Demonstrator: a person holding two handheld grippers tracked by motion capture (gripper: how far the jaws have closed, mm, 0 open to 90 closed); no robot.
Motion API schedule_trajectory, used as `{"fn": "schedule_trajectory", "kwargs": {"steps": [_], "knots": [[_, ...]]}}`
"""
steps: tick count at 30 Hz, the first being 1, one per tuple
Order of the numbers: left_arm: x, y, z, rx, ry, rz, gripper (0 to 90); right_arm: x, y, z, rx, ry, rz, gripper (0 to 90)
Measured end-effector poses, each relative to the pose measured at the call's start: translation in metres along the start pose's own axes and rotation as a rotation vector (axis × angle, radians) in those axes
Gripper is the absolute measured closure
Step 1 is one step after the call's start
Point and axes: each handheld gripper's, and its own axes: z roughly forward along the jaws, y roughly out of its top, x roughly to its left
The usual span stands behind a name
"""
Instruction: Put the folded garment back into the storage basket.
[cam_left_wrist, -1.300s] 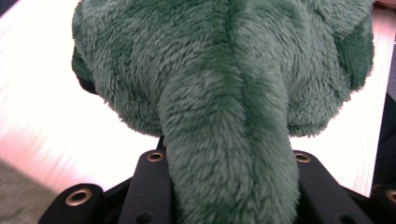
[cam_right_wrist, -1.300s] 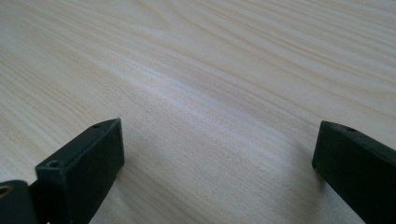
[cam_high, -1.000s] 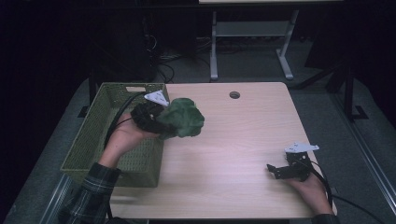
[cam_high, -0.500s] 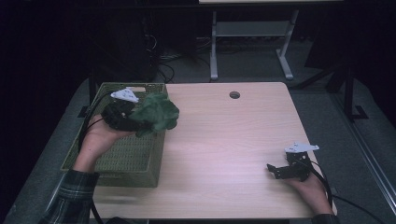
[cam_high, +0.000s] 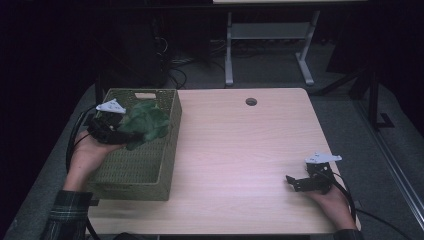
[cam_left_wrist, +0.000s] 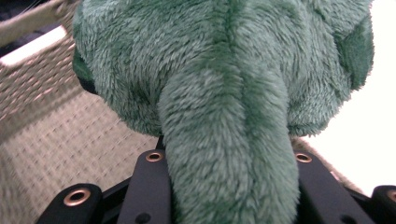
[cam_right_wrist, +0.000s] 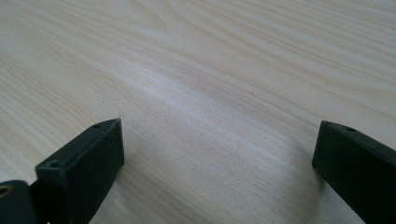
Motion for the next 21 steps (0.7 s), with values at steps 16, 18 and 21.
{"fn": "schedule_trajectory", "kwargs": {"steps": [16, 18, 21], "knots": [[0.032, -0.044, 0.037, 0.086, 0.072, -0.087, 65.4, 0.000, 0.000, 0.000, 0.000, -0.002, 0.001, 1.9], [0.033, -0.047, 0.042, 0.092, 0.070, -0.094, 65.3, 0.000, 0.000, 0.000, -0.001, -0.002, 0.002, 1.9], [0.036, -0.052, 0.049, 0.100, 0.068, -0.104, 65.3, 0.000, 0.000, 0.000, 0.000, -0.002, 0.002, 1.9]]}}
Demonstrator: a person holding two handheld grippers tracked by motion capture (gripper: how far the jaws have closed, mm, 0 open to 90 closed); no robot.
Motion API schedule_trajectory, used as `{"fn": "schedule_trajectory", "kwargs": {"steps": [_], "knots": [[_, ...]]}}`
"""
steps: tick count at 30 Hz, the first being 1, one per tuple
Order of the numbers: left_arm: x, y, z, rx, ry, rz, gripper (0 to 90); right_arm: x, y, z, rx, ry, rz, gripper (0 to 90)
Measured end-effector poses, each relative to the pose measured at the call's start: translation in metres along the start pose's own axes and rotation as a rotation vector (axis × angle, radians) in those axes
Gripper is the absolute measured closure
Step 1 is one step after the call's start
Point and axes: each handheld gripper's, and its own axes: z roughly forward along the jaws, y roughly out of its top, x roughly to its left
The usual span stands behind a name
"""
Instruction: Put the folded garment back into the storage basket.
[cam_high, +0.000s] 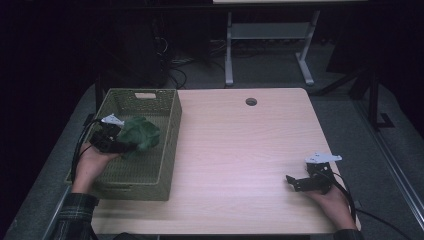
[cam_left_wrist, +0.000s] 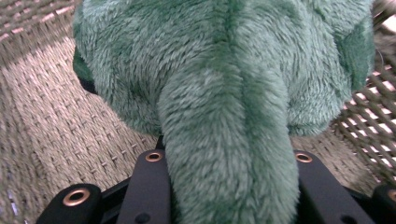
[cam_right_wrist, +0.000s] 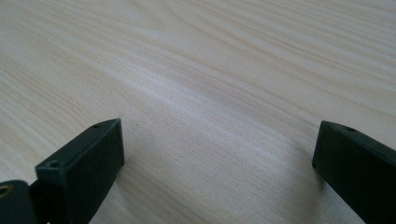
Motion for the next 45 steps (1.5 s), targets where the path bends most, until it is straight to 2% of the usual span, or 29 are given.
{"fn": "schedule_trajectory", "kwargs": {"steps": [9, 16, 20, 23, 25, 29, 34, 41, 44, 45], "knots": [[0.004, -0.008, 0.019, 0.034, -0.021, -0.015, 65.1, 0.000, 0.000, 0.000, -0.001, -0.002, 0.003, 1.9], [0.004, -0.012, 0.028, 0.059, -0.029, -0.022, 64.8, 0.000, 0.000, 0.000, -0.001, -0.002, 0.003, 1.9], [0.003, -0.013, 0.034, 0.101, -0.016, -0.013, 64.3, 0.000, 0.000, 0.000, -0.001, -0.003, 0.004, 1.9], [0.003, -0.014, 0.035, 0.100, -0.029, -0.016, 63.5, 0.000, 0.000, 0.000, -0.001, -0.003, 0.003, 1.9], [0.003, -0.015, 0.036, 0.104, -0.023, -0.020, 61.8, 0.000, 0.000, 0.000, -0.001, -0.003, 0.003, 1.9], [0.004, -0.015, 0.037, 0.103, -0.026, -0.023, 54.7, 0.000, 0.000, 0.000, -0.001, -0.003, 0.005, 1.9], [0.004, -0.015, 0.039, 0.106, -0.010, -0.025, 38.1, 0.000, 0.000, 0.000, -0.001, -0.003, 0.005, 1.9], [0.003, -0.014, 0.040, 0.089, 0.025, 0.003, 14.8, 0.000, 0.000, 0.000, -0.001, -0.003, 0.005, 1.9], [0.002, -0.013, 0.037, 0.045, 0.011, 0.008, 12.8, 0.000, 0.000, 0.000, -0.001, -0.003, 0.005, 1.9], [0.003, -0.013, 0.037, 0.043, 0.014, 0.013, 12.7, 0.000, 0.000, 0.000, -0.001, -0.003, 0.005, 1.9]]}}
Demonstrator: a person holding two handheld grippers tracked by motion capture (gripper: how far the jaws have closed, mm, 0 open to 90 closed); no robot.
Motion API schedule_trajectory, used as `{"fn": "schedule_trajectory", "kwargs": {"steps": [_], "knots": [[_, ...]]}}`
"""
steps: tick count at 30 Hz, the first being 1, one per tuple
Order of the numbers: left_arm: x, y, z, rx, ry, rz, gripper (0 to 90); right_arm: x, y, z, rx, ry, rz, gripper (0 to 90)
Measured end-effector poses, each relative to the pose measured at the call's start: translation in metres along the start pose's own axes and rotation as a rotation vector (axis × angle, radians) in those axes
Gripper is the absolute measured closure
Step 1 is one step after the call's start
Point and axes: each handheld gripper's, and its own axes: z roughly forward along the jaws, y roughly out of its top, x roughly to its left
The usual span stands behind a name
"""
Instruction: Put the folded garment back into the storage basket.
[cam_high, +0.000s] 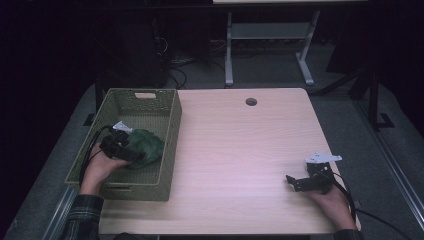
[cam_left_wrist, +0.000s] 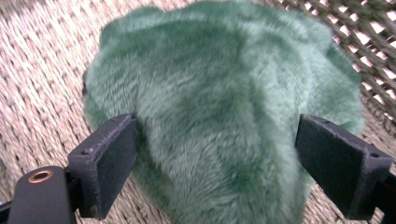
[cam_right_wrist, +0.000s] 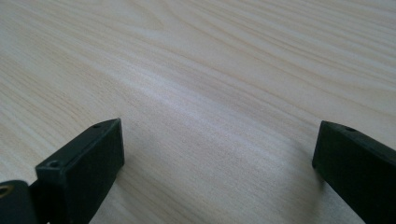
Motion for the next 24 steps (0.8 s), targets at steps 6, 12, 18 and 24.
{"fn": "schedule_trajectory", "kwargs": {"steps": [6, 12, 18, 24], "knots": [[0.002, 0.002, -0.007, -0.048, -0.003, -0.016, 12.7, 0.000, 0.000, 0.000, 0.000, 0.000, 0.001, 1.9], [0.002, 0.007, -0.018, -0.101, -0.022, -0.028, 13.1, 0.000, 0.000, 0.000, 0.000, 0.000, 0.001, 1.9], [0.000, 0.016, -0.034, -0.146, -0.033, -0.019, 13.3, 0.000, 0.000, 0.000, 0.000, 0.000, 0.001, 1.9], [-0.005, 0.026, -0.046, -0.177, -0.044, -0.003, 13.5, 0.000, 0.000, 0.000, 0.001, 0.000, 0.003, 1.9]]}}
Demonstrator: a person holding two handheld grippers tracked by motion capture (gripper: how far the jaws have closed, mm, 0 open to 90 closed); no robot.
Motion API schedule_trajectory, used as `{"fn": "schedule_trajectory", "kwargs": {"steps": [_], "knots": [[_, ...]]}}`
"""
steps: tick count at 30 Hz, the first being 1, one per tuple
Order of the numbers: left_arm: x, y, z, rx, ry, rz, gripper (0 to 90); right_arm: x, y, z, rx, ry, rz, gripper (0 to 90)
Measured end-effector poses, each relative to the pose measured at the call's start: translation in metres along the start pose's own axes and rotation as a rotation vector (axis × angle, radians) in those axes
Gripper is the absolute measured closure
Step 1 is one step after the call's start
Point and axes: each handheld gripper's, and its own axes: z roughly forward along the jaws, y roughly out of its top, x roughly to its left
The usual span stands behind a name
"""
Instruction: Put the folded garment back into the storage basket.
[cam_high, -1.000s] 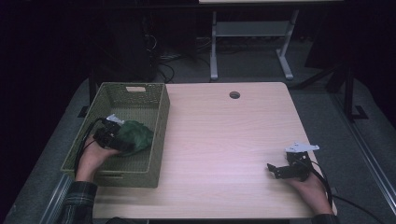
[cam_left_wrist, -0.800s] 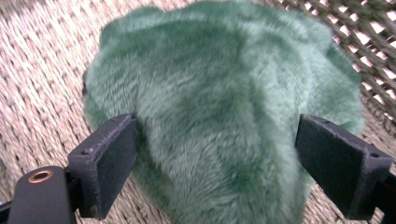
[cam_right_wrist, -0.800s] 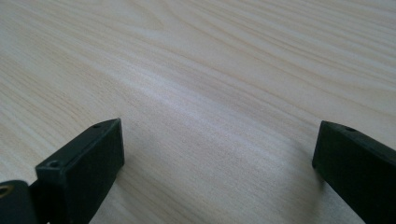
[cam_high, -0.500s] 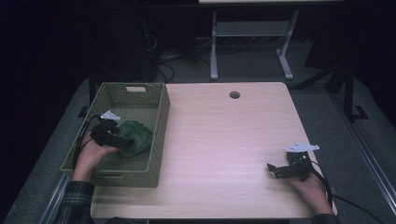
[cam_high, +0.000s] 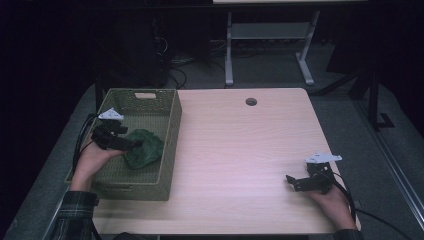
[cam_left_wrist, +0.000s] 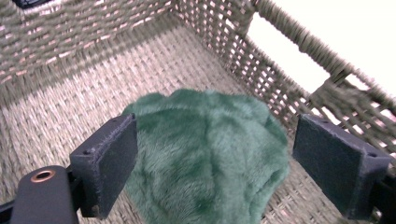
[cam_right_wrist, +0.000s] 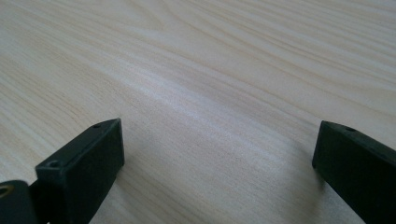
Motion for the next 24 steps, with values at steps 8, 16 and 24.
{"fn": "schedule_trajectory", "kwargs": {"steps": [8, 16, 24], "knots": [[-0.010, 0.018, 0.001, -0.021, -0.018, 0.018, 13.5, 0.000, 0.000, 0.000, 0.000, -0.001, 0.001, 1.9], [-0.032, 0.036, 0.006, -0.062, -0.060, 0.055, 13.5, 0.000, 0.000, 0.000, 0.000, -0.002, 0.001, 1.9], [-0.058, 0.050, 0.012, -0.099, -0.084, 0.070, 13.6, 0.000, 0.000, 0.000, 0.000, -0.002, 0.000, 1.9]]}}
